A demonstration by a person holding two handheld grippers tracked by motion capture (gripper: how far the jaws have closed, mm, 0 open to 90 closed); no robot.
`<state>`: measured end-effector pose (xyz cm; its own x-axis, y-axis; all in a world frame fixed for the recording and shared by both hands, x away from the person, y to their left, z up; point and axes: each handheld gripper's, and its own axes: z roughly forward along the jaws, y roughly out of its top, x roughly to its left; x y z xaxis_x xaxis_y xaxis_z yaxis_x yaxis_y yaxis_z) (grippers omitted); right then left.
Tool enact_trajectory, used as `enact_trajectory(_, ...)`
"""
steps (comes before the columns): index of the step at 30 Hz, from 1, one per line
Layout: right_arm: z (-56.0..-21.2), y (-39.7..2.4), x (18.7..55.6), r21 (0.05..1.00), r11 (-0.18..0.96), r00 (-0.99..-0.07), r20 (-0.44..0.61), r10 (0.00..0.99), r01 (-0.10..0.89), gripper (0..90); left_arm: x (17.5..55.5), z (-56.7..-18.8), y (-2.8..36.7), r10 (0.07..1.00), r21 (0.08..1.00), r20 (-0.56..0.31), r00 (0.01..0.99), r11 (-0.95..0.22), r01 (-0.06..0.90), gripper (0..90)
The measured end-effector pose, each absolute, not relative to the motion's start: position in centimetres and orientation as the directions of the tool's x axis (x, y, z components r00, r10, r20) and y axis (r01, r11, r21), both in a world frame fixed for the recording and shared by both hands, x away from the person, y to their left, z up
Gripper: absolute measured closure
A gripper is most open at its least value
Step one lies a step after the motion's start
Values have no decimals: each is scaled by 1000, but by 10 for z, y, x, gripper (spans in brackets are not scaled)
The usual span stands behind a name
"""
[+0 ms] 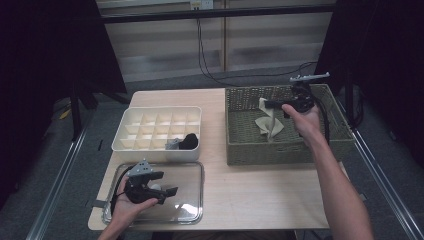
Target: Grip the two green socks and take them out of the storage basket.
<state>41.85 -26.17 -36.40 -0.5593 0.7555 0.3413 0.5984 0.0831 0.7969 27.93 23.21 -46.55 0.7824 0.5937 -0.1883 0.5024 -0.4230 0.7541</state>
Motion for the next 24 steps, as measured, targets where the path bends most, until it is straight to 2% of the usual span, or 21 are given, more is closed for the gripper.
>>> enact_trajectory(24, -336, -267, 402, 852, 23, -571, 330, 752, 523, 865, 279, -466, 229, 585, 757, -183, 790, -429, 493, 164)
